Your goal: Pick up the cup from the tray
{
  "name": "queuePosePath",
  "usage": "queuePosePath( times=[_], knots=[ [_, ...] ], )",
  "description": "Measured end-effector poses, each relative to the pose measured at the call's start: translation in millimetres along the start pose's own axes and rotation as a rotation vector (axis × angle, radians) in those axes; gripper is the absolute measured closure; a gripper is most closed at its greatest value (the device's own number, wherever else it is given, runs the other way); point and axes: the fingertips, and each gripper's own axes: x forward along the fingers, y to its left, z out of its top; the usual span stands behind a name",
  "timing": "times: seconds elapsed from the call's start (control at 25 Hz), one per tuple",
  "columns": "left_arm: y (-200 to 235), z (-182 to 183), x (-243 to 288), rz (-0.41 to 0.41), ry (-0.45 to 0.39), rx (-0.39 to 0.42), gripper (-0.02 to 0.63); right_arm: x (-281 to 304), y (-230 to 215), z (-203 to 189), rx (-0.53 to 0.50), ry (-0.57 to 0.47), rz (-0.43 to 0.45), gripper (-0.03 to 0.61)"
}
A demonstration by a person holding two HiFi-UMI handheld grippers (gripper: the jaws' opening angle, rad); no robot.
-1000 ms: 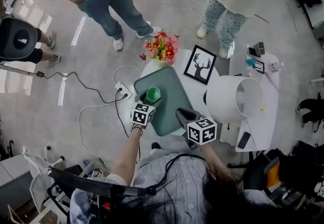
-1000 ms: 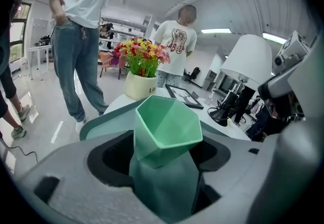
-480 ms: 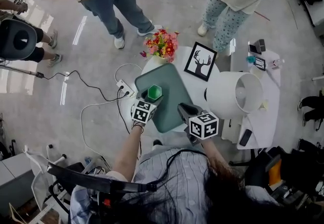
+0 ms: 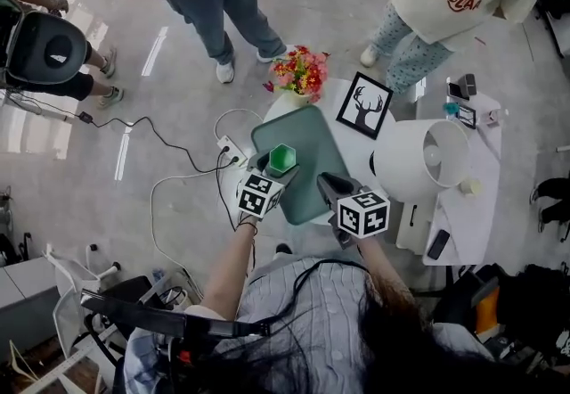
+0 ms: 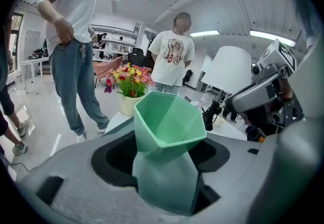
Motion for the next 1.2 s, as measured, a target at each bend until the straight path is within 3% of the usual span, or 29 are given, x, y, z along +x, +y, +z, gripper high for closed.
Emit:
queuePosePath(
  times=[0.6, 1.2],
  knots=[
    [-50, 4, -87, -0.016, -0.052, 0.008, 0.298, -20, 55, -20, -0.052, -0.060, 0.039, 0.523],
    [-117, -45, -174, 0.018, -0.077, 0.002, 0.298, -63, 117, -80, -0.085, -0.104, 0.077, 0.523]
  ],
)
